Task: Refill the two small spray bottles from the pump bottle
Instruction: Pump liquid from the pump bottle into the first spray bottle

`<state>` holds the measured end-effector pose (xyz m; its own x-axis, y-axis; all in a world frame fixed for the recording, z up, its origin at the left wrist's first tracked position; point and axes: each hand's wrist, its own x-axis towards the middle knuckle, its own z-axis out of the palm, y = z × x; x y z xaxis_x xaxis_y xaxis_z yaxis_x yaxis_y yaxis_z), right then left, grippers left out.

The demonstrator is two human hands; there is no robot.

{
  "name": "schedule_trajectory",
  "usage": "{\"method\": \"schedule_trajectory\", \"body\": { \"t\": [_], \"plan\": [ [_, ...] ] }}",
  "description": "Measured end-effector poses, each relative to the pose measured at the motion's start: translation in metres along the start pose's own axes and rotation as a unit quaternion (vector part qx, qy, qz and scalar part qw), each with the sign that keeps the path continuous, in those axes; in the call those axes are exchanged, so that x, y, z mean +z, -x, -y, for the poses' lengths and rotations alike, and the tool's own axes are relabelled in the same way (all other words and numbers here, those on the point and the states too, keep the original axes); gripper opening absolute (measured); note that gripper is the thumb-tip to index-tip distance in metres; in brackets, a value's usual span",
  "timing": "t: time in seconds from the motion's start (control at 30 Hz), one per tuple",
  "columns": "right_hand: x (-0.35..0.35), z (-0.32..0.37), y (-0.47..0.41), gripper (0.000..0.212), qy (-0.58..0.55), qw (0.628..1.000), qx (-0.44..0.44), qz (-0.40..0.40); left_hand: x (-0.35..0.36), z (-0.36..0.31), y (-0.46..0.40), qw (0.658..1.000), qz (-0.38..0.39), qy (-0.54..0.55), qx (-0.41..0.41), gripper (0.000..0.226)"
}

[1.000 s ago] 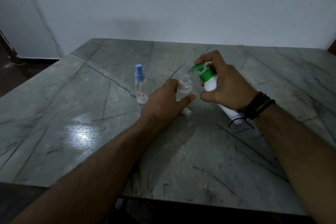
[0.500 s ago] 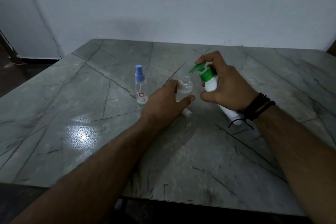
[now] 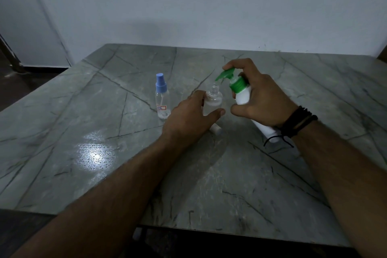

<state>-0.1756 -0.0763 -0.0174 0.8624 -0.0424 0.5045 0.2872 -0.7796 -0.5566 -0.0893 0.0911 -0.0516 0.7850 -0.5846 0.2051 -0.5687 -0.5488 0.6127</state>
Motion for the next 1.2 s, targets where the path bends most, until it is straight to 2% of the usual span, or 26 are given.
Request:
{"method": "schedule_trajectory", "body": {
  "t": [0.2, 0.4, 0.6, 0.77, 1.2],
  "plan": [
    [-0.0015, -0.0003, -0.0001, 0.069, -0.011, 1.000, 0.005, -0.006, 0.0001, 0.0005, -0.0013, 1.000, 0.008, -0.004, -0.003, 0.061],
    [-0.0012, 0.0005, 0.0002, 0.074, -0.003, 1.000, 0.002, -0.007, 0.0001, 0.0003, 0.0000, 1.000, -0.001, -0.004, -0.001, 0.062],
    [-0.0016, -0.0001, -0.0005, 0.068, -0.010, 1.000, 0.008, -0.004, -0.0003, -0.0010, -0.0004, 1.000, 0.001, -0.002, -0.003, 0.061],
    [-0.0002, -0.0001, -0.0005, 0.074, 0.007, 1.000, -0.003, -0.005, -0.0002, -0.0011, 0.0003, 1.000, 0.001, 0.004, -0.005, 0.061],
    [-0.0004, -0.0009, -0.0012, 0.075, 0.004, 1.000, -0.003, 0.003, 0.0015, 0.0018, -0.0016, 1.000, -0.002, 0.001, -0.003, 0.062]
  ]
}}
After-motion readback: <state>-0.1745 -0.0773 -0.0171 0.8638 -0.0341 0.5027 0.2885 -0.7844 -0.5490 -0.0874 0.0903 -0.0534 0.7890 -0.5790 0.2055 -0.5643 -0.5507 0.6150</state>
